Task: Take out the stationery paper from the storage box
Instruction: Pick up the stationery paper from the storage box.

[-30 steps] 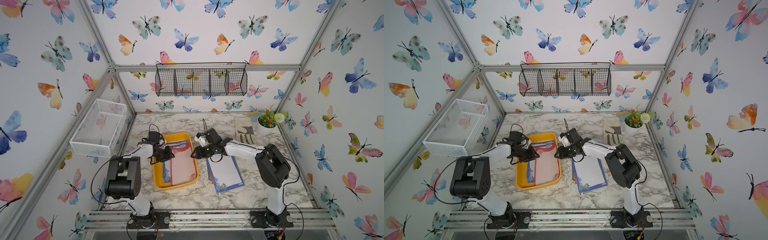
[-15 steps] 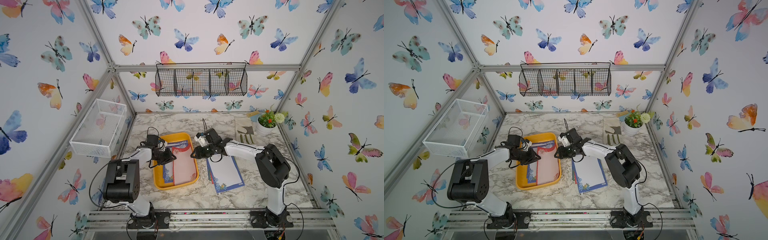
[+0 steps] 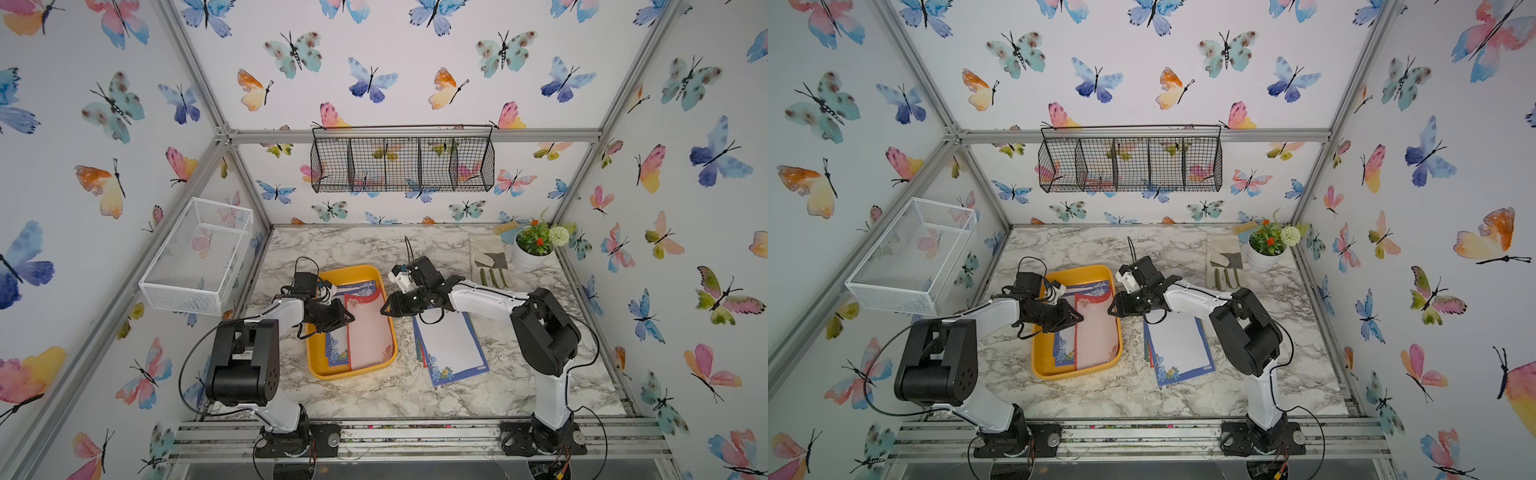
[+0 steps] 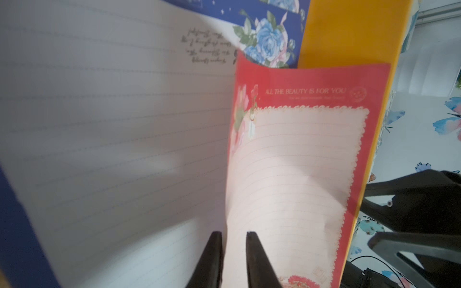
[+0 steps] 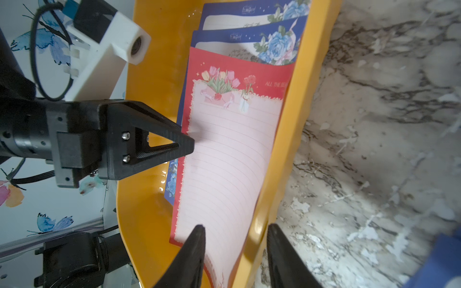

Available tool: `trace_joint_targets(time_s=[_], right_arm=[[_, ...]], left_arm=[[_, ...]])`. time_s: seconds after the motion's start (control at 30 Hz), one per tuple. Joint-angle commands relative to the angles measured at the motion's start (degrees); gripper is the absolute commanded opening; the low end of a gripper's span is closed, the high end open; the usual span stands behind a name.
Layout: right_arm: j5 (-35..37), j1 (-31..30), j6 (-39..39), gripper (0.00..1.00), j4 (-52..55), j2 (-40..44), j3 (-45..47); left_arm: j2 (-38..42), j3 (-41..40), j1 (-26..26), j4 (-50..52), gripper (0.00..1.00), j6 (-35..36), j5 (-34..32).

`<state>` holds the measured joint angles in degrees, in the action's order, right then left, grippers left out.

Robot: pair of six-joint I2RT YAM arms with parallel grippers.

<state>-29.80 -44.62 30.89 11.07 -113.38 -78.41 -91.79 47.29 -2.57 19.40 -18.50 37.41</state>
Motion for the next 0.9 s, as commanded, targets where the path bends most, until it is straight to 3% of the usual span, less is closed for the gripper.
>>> trace_joint_targets(time_s=[0.0,0.27,0.43,0.67,0.87], right_arm=[[0.6,-0.3,-0.2,0.44,-0.1,-0.4,-1.9],[4.0,-0.3,-1.8,0.44,1.5,1.2,-3.5],[7.4,-0.3,-4.3,0.48,2.3,4.5,-4.3],[12.4,-0.3,-8.9,0.57,-5.3,14.8,-0.8],[17.9,-0.3,-16.0,0.63,-9.2,22.6,1.2]], left_arm=[[1.1,0.1,0.4,-0.1,0.12,1.2,-0.7],[6.5,1.9,0.4,1.6,0.01,1.9,-3.1],[11.4,5.3,0.4,5.2,0.0,2.8,-6.1],[18.9,12.7,-0.1,9.4,0.0,6.1,-13.7],[20.7,22.2,-1.5,9.3,0.0,9.9,-15.4]])
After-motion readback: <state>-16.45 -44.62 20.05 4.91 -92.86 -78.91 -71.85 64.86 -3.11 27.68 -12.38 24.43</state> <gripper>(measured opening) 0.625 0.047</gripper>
